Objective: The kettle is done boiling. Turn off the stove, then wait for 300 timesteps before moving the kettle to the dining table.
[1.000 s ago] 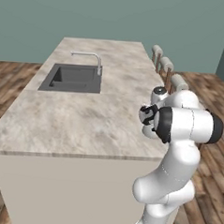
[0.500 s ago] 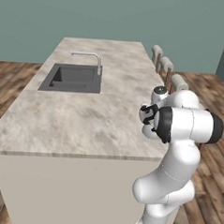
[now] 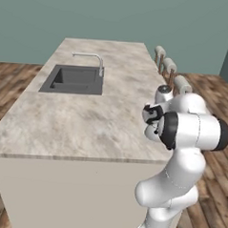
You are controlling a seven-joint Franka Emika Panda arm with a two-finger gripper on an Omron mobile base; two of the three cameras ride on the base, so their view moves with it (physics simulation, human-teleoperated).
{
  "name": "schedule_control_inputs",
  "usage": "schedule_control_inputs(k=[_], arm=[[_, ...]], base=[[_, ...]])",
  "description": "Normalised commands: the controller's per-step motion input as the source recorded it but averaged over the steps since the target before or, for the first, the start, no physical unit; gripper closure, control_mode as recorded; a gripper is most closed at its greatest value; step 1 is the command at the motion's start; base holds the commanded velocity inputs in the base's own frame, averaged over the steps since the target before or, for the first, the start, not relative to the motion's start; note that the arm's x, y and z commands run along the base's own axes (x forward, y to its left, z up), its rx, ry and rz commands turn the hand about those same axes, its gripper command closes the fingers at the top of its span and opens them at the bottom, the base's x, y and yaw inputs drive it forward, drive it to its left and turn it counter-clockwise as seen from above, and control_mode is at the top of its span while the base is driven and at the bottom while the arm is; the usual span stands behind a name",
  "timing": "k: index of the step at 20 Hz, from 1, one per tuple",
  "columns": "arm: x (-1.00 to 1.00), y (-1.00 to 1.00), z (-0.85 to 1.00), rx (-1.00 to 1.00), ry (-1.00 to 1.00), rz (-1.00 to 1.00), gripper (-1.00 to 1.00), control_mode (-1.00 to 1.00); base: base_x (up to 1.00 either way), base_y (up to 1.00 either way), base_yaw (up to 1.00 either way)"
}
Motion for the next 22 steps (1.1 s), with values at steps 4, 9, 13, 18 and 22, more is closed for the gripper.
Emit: schedule_control_inputs(k=[4, 9, 13, 18, 22], arm=[[-0.16, 0.00, 0.36, 0.00, 0.01, -0.01, -1.00, -1.00], [-0.32, 0.00, 0.33, 0.00, 0.05, -0.02, -1.00, -1.00], [-0.45, 0.00, 0.37, 0.00, 0.06, -0.06, -1.00, -1.00], [-0.54, 0.00, 0.42, 0.00, 0.05, -0.07, -1.00, -1.00], [-0.52, 0.00, 0.42, 0.00, 0.05, -0.07, -1.00, -1.00]], base=[[0.00, 0.00, 0.00], [0.00, 0.00, 0.00], [0.00, 0.00, 0.00], [0.00, 0.00, 0.00], [0.00, 0.00, 0.00]])
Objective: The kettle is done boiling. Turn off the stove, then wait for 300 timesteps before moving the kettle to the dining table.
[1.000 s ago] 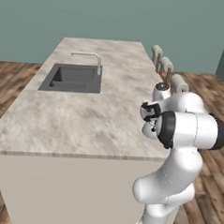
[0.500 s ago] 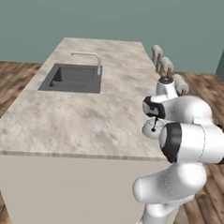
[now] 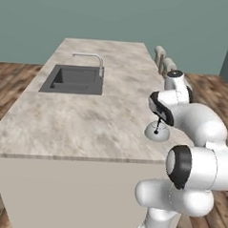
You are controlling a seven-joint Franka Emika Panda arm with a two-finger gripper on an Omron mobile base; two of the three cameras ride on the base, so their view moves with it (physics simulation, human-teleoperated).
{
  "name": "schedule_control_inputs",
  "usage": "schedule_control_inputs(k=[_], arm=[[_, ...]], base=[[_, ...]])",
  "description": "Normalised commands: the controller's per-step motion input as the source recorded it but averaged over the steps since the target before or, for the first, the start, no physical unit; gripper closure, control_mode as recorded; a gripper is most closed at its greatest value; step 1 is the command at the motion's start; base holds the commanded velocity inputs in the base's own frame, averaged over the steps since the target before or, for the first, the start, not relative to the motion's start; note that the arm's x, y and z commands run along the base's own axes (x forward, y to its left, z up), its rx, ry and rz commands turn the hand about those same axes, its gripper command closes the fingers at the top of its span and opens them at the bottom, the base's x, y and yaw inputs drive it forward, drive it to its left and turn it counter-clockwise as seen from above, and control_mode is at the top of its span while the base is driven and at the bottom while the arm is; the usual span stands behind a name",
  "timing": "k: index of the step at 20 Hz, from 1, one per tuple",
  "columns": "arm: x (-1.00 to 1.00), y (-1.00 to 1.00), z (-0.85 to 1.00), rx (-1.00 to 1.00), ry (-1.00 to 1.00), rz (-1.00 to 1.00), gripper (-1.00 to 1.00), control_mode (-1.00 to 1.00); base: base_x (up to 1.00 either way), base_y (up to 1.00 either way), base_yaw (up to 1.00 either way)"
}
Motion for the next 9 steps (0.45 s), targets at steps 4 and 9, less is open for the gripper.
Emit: schedule_control_inputs(k=[4, 9], arm=[[-0.54, 0.00, 0.41, 0.00, 0.03, -0.06, -1.00, -1.00], [-0.54, 0.01, 0.35, 0.00, 0.02, -0.05, -1.00, -1.00]], base=[[0.00, 0.00, 0.00], [0.00, 0.00, 0.00]])
